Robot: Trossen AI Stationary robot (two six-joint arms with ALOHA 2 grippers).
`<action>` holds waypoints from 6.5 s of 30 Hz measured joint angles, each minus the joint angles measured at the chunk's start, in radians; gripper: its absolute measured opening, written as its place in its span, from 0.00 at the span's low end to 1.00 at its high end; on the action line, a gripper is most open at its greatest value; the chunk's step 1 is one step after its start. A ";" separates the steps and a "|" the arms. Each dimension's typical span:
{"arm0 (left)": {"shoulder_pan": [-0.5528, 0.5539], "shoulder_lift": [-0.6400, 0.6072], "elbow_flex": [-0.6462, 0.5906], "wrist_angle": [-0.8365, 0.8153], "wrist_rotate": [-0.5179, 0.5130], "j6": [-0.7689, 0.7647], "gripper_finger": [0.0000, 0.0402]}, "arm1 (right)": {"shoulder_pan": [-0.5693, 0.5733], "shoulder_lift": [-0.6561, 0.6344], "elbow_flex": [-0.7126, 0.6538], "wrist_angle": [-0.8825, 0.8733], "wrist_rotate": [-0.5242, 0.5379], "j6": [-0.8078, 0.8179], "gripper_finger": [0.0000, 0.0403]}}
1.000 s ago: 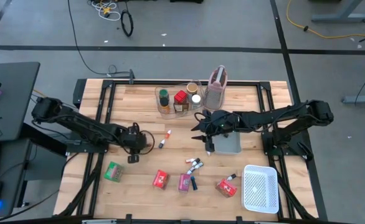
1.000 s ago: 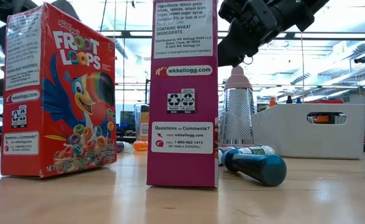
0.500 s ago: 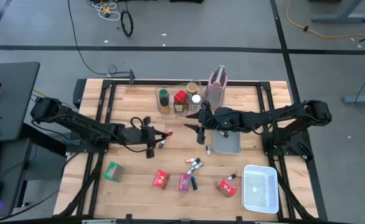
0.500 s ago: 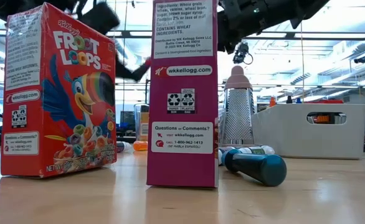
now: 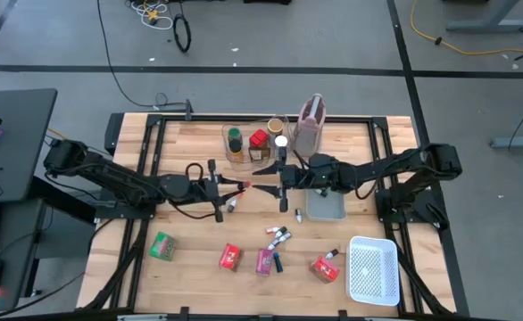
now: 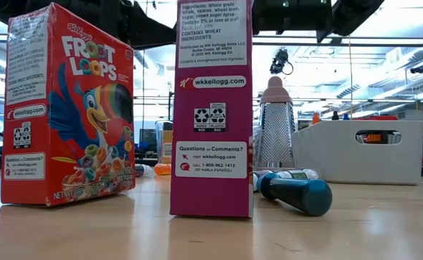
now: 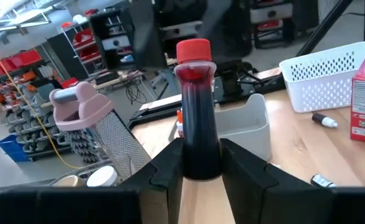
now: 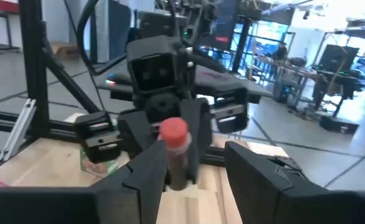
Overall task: Pick & Place Kitchen Items
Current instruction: Put the medium red food coloring bottle into the gray bin, then put the small orange food coloring bottle into the gray bin
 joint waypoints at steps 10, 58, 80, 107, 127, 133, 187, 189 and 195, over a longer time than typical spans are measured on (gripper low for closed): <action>0.028 0.000 0.000 0.002 -0.003 0.010 0.26 | 0.000 0.118 0.000 0.208 -0.017 0.041 0.43; 0.034 -0.001 0.002 -0.042 0.001 -0.050 0.39 | 0.008 0.063 0.072 -0.159 0.100 0.127 0.21; 0.034 -0.001 0.001 -0.097 -0.003 -0.089 0.49 | 0.057 -0.298 -0.047 -1.390 0.298 0.942 0.21; 0.034 -0.001 0.001 -0.097 -0.003 -0.094 0.49 | 0.049 -0.298 -0.013 -1.209 0.255 0.710 0.47; 0.044 -0.001 0.000 -0.105 -0.002 -0.120 0.49 | 0.049 -0.057 -0.002 -0.758 -0.016 0.272 0.42; 0.095 0.025 0.000 -0.297 0.029 -0.375 0.49 | 0.049 -0.003 -0.002 -0.623 -0.016 0.146 0.42; 0.188 0.488 0.000 -0.003 0.085 -0.495 0.23 | 0.049 -0.002 -0.002 -0.515 0.102 0.166 0.43; 0.188 0.488 0.000 0.064 0.107 -0.460 0.24 | 0.049 -0.002 -0.002 -0.516 0.125 0.158 0.43; 0.188 0.488 0.004 0.284 0.219 -0.393 0.23 | 0.049 -0.002 -0.002 -0.510 0.124 0.138 0.43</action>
